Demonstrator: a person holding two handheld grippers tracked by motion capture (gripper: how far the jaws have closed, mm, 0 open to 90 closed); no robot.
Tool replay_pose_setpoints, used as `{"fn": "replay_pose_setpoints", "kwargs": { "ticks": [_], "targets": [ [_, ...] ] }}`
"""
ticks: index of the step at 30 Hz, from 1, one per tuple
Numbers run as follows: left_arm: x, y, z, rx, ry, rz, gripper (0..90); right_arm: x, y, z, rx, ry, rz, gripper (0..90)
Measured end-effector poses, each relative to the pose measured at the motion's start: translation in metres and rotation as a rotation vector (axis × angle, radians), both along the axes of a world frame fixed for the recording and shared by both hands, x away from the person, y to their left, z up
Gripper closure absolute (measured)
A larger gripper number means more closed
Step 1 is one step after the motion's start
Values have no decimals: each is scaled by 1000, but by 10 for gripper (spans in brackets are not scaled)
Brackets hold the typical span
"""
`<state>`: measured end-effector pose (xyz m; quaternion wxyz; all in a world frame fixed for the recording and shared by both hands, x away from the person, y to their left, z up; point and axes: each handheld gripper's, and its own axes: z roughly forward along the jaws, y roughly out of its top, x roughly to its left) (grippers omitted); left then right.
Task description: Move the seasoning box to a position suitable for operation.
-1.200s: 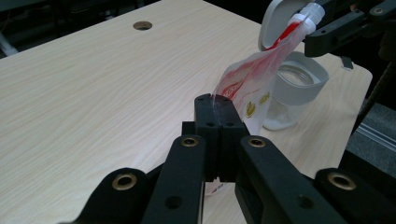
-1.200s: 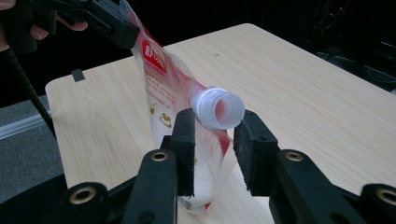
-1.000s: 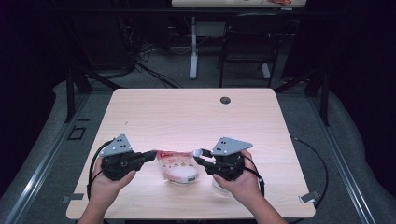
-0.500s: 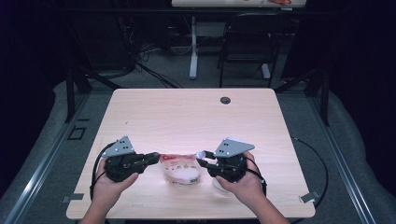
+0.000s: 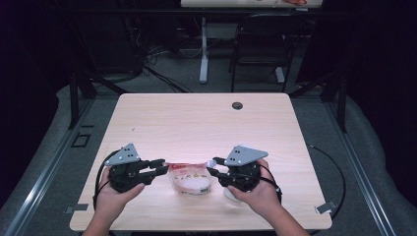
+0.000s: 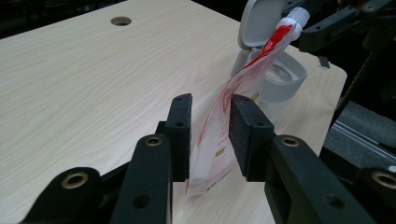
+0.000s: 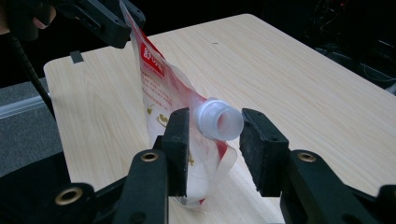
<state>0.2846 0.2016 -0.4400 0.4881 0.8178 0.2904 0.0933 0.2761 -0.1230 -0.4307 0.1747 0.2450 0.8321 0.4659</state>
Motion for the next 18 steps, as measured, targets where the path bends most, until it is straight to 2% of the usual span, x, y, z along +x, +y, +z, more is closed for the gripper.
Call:
{"fn": "replay_pose_setpoints", "kwargs": {
  "ticks": [7, 10, 18],
  "targets": [
    [-1, 2, 3, -7, 3, 1, 647, -2, -2, 14, -20, -20, 17, 618],
    [-1, 5, 5, 3, 1, 7, 634, -1, 0, 20, -25, -23, 26, 619],
    [0, 12, 7, -9, 5, 20, 626, 5, 13, 33, -61, -31, 62, 625]
  ]
}}
